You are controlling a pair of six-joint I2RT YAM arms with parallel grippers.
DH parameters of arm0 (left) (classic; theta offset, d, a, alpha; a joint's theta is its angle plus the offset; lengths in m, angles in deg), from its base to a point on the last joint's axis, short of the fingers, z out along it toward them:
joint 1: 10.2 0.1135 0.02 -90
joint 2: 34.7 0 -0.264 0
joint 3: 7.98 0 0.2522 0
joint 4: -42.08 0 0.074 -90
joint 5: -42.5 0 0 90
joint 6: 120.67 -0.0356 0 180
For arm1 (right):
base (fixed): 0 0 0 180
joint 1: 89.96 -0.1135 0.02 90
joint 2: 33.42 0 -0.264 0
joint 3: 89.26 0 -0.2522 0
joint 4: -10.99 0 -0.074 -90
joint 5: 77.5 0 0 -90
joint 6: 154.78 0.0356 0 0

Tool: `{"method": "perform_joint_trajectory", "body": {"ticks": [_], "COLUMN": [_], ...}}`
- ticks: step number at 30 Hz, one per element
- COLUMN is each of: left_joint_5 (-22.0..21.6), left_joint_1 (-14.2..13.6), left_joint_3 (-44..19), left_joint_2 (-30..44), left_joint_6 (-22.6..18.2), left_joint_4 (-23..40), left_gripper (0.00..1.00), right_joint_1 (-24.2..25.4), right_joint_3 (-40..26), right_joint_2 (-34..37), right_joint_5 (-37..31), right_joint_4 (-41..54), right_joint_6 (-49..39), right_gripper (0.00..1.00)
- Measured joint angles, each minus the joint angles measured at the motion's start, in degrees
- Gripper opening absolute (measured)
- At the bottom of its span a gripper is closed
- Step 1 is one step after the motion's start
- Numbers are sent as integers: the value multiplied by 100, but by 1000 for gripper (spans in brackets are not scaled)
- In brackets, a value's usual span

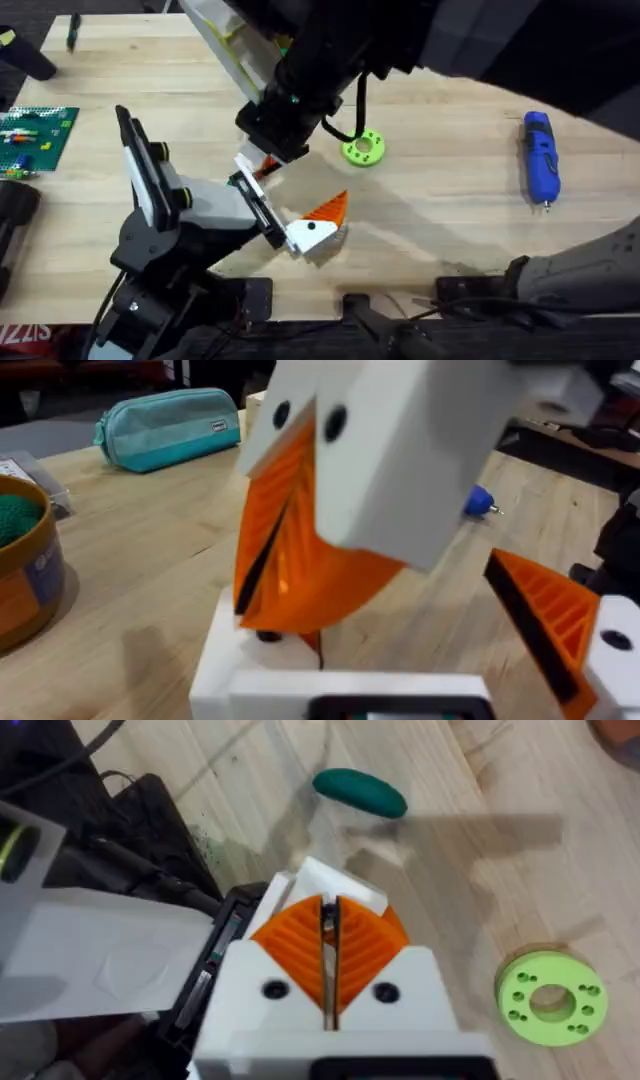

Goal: Pick up the gripper from the table and insert it into the empty holder that is missing its gripper. Then pick up a screw, insert it into the mounting hole, and use the screwdriver to tighten it. Finally, clean up the table by picking up the vegetable and placing it into the bucket.

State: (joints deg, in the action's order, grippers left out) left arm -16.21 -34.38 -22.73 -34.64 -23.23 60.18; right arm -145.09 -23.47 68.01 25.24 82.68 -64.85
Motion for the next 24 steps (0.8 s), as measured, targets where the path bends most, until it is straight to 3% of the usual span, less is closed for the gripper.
{"method": "perform_joint_trajectory", "body": {"ticks": [5,12,17,20,24], "left_joint_5": [-4,0,0,0,0], "left_joint_1": [0,0,0,0,0], "left_joint_3": [0,0,0,0,0], "left_joint_2": [0,0,0,0,0], "left_joint_6": [-2,-8,-13,-17,-31], "left_joint_4": [1,-2,-2,-2,-2], "left_gripper": [990,990,990,990,990], "right_joint_1": [-20,-20,43,148,309], "right_joint_3": [0,0,0,0,0], "right_joint_2": [0,-40,-224,-419,-693], "right_joint_5": [21,20,18,18,17], "right_joint_4": [46,46,70,78,94], "right_joint_6": [-19,-19,-16,-31,-38], "right_gripper": [203,349,604,937,994]}}
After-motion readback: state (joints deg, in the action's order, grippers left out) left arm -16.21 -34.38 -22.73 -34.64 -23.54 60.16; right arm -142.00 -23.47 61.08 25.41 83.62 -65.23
